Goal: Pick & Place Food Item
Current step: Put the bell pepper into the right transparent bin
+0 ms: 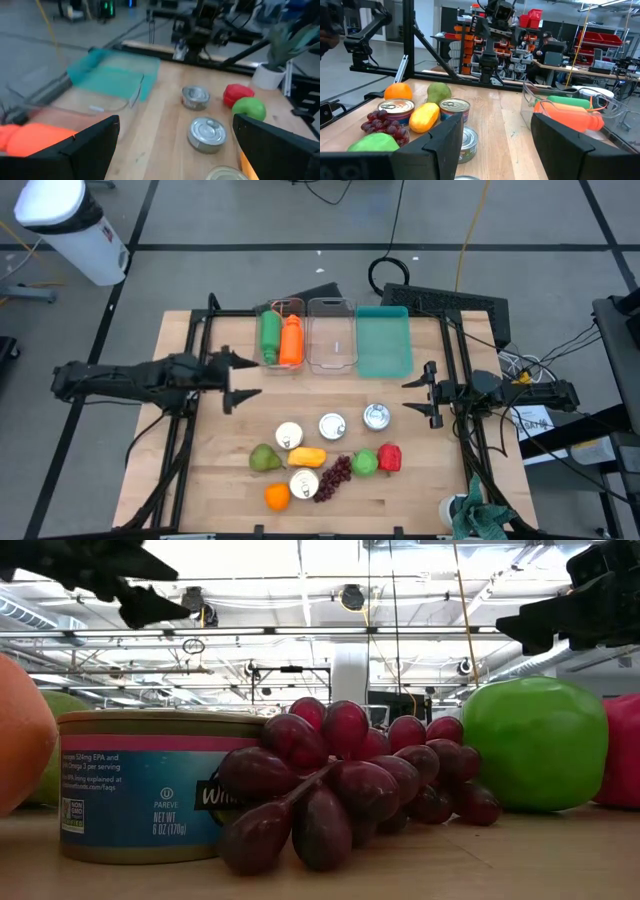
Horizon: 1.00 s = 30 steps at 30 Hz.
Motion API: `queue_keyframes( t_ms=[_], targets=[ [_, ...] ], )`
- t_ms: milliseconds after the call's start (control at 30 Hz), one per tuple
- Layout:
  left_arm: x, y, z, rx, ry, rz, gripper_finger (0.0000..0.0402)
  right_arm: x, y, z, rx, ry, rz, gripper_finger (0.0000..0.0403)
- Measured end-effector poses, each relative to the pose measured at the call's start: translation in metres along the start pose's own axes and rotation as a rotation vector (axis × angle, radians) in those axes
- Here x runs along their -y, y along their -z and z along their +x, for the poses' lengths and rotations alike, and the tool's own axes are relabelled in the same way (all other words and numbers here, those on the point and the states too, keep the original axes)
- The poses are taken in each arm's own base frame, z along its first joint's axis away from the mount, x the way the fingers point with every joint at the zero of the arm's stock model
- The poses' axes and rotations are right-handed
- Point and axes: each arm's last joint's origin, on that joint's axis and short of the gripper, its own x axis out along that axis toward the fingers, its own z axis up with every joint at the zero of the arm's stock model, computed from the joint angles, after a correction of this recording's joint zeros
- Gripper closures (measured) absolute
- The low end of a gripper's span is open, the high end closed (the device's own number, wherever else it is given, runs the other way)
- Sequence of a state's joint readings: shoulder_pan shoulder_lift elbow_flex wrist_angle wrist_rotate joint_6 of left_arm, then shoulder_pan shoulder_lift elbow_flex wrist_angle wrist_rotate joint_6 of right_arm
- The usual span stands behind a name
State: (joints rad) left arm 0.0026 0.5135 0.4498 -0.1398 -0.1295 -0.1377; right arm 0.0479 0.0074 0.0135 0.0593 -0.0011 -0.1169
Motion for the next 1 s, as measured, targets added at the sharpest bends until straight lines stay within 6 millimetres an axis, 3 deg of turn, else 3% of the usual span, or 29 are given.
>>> queue_keyframes(
  t_ms=[233, 433, 700, 1000],
  targets=[
    [-0.005, 0.011, -0.034, 0.102, 0.026, 0.033, 0.0002, 0.000, 0.000, 0.000, 0.000, 0.000, 0.000, 0.0183],
    [-0.008, 0.027, -0.047, 0.180, 0.083, 0.046, 0.0002, 0.000, 0.000, 0.000, 0.000, 0.000, 0.000, 0.0183],
    [-0.008, 0.056, -0.033, 0.227, 0.162, 0.041, 0.0002, 0.000, 0.000, 0.000, 0.000, 0.000, 0.000, 0.0183],
    [-0.007, 0.076, -0.023, 0.207, 0.218, 0.048, 0.0002, 0.001, -0.005, 0.000, 0.056, 0.007, 0.000, 0.0183]
  ],
)
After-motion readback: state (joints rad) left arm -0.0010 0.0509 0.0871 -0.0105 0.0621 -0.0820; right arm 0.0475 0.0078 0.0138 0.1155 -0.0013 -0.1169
